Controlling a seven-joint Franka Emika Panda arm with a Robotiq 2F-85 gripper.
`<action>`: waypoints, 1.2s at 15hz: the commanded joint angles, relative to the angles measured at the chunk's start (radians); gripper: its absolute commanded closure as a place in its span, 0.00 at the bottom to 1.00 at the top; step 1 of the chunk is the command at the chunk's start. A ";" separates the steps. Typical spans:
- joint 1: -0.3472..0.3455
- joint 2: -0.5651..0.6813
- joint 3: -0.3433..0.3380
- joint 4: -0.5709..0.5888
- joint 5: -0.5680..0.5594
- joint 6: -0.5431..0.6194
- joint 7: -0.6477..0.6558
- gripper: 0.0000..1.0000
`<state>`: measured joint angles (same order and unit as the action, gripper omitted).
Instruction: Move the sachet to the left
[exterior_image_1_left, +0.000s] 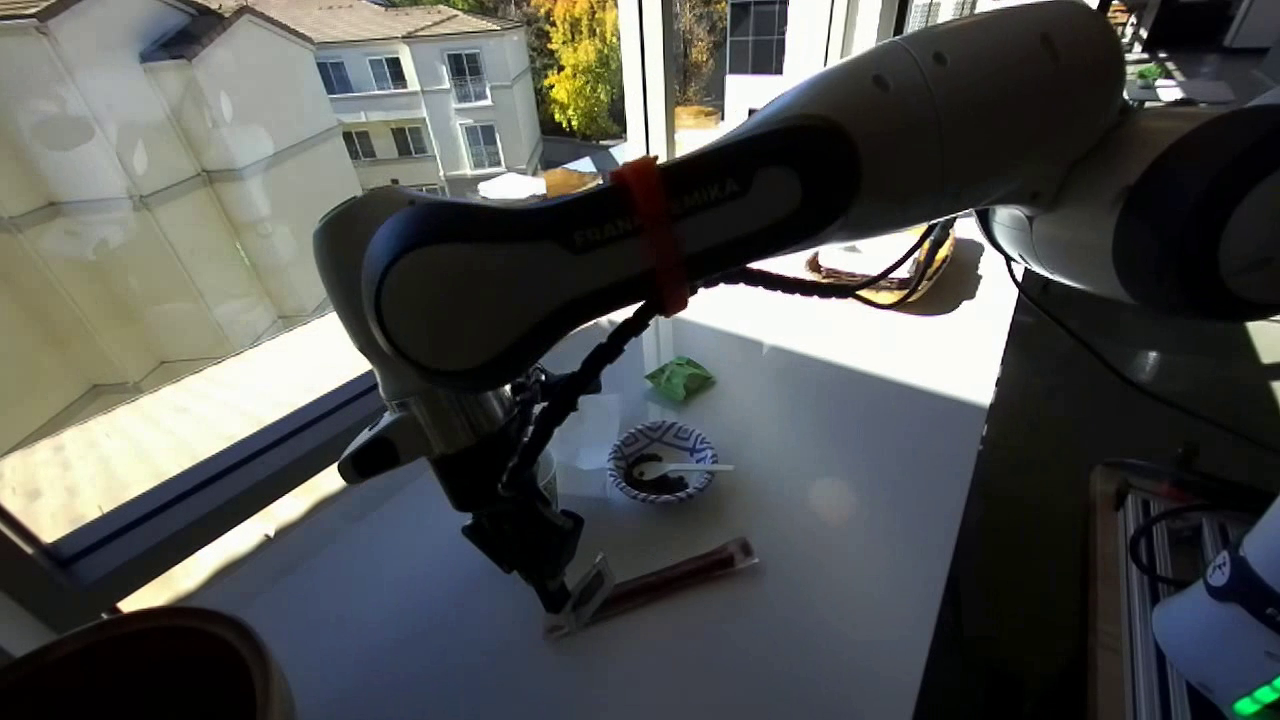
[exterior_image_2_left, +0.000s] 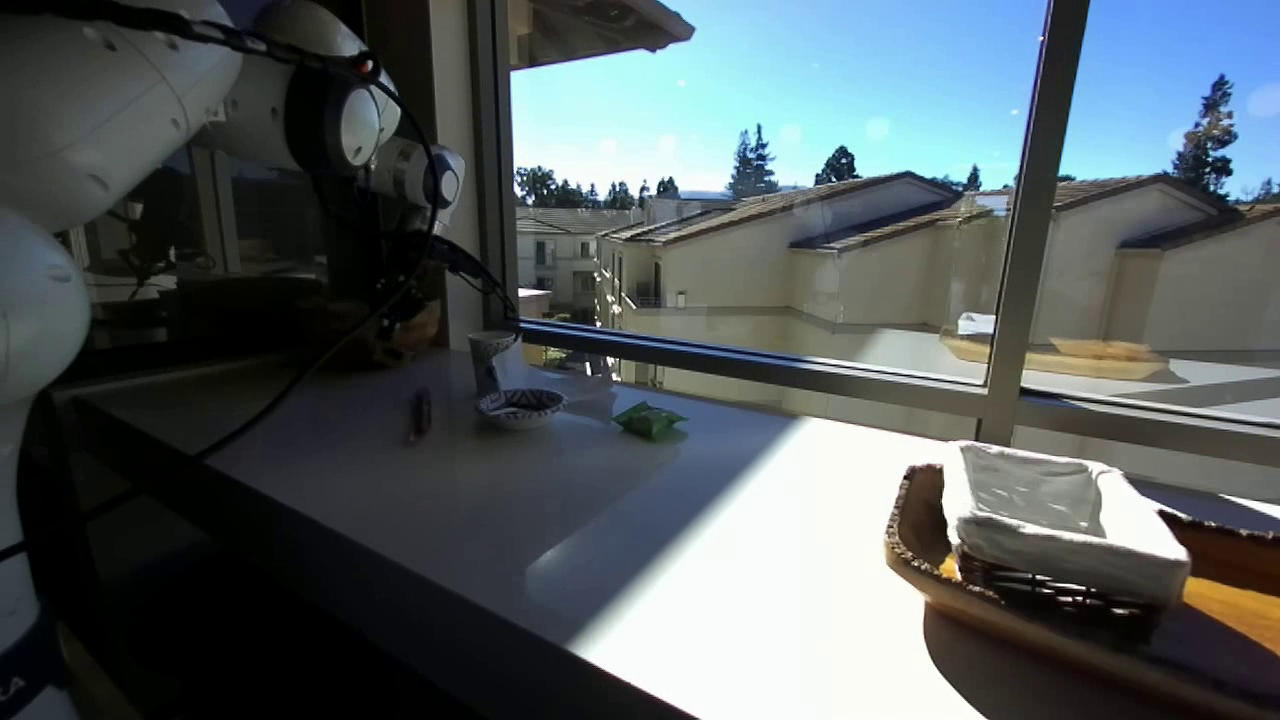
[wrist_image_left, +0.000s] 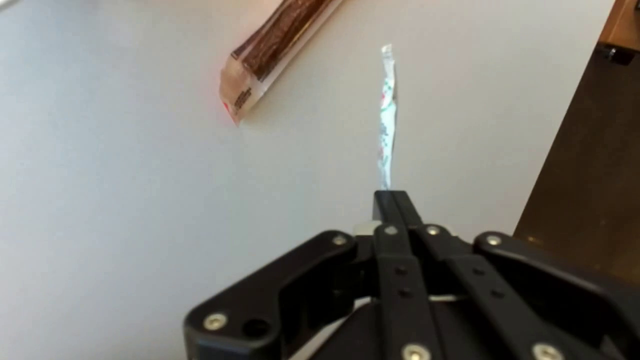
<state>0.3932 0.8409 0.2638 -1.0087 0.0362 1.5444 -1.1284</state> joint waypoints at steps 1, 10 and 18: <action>0.053 0.070 -0.029 0.107 -0.106 -0.038 0.053 1.00; 0.104 0.160 -0.050 0.212 -0.221 -0.011 0.019 1.00; 0.151 0.217 -0.058 0.317 -0.313 0.021 -0.147 1.00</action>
<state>0.5220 1.0108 0.2183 -0.7595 -0.2366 1.5444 -1.2160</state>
